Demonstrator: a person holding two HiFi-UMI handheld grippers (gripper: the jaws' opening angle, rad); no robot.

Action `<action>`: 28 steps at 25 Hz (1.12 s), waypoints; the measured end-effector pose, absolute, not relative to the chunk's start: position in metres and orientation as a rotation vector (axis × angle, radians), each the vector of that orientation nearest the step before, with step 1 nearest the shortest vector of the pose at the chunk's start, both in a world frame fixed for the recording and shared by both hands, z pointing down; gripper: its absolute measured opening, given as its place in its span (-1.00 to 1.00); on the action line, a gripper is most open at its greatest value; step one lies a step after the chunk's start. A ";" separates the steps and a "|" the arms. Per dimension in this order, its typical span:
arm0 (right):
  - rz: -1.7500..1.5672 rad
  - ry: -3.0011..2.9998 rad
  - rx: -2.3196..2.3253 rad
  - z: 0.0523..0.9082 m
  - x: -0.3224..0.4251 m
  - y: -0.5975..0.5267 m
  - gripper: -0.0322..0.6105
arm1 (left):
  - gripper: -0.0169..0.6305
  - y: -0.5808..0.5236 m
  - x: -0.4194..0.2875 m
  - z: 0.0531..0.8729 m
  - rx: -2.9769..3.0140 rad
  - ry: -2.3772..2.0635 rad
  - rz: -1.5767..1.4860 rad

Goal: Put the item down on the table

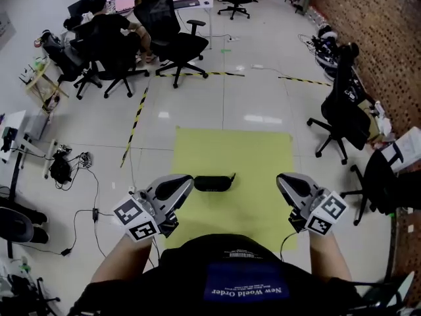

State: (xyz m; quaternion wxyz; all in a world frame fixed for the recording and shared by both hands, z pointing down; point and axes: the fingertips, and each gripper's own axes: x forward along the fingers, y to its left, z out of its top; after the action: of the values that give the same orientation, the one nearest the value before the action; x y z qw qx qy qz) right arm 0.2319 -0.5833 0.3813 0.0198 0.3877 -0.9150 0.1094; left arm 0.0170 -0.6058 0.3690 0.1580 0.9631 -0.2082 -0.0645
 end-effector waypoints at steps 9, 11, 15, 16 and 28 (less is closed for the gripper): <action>0.438 -2.863 1.239 0.390 0.227 -0.571 -0.94 | -0.93 -0.600 0.012 0.375 2.712 -0.621 -0.224; 0.461 -2.862 1.247 0.393 0.227 -0.572 -0.94 | -0.93 -0.598 0.015 0.377 2.720 -0.615 -0.211; 0.490 -2.848 1.257 0.399 0.228 -0.574 -0.94 | -0.93 -0.595 0.017 0.380 2.722 -0.607 -0.192; 0.492 -2.846 1.258 0.400 0.229 -0.574 -0.94 | -0.93 -0.594 0.017 0.381 2.722 -0.607 -0.188; 0.448 -2.833 1.229 0.399 0.222 -0.573 -0.94 | -0.93 -0.590 0.015 0.380 2.723 -0.616 -0.180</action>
State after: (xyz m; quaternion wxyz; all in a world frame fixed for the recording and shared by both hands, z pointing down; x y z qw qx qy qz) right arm 0.2224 -0.5730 0.3989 0.0104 0.3939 -0.9078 0.1435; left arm 0.0149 -0.5898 0.3799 0.1711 0.9589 -0.2171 -0.0634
